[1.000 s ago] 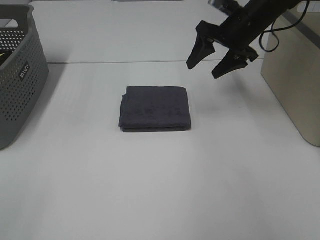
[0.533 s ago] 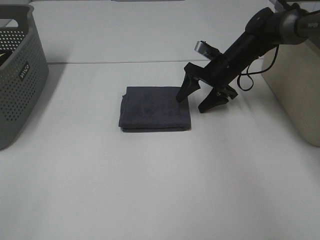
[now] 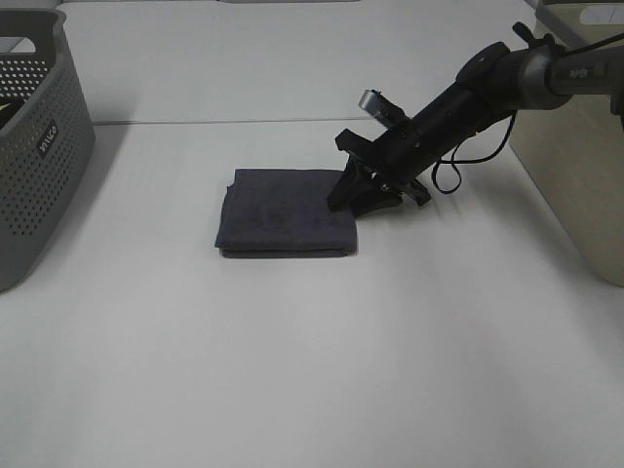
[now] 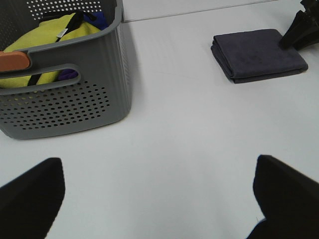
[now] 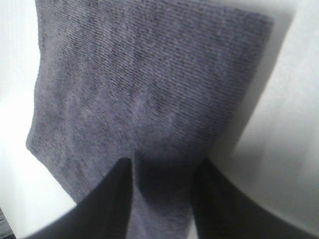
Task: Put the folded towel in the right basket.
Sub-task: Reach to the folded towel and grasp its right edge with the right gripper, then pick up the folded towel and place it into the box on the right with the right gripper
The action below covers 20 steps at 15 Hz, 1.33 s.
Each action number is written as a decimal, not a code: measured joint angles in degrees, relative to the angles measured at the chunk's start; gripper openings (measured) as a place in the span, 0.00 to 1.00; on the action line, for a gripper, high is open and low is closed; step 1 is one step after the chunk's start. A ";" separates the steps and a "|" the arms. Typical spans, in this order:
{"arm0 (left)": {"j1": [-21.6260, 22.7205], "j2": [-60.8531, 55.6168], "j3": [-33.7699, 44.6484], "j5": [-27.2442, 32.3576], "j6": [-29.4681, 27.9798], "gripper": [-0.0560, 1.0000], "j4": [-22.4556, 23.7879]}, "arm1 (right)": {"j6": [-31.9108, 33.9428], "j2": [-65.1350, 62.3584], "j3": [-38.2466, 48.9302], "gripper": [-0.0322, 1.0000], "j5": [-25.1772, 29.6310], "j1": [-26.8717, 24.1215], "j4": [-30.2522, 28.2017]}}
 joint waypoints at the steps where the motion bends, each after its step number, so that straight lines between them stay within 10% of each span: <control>1: 0.00 0.00 0.00 0.00 0.00 0.98 0.00 | 0.00 0.23 0.00 0.20 -0.06 0.11 0.06; 3: 0.00 0.00 0.00 0.00 0.00 0.98 0.00 | 0.00 0.17 0.00 0.07 -0.11 0.11 0.06; 13: 0.00 0.00 0.00 0.00 0.00 0.98 0.00 | -1.43 -13.29 0.00 0.07 0.34 0.11 0.86; 20: 0.00 0.00 0.00 0.00 0.00 0.98 0.00 | 1.09 -31.97 0.00 0.07 1.89 -1.43 -9.17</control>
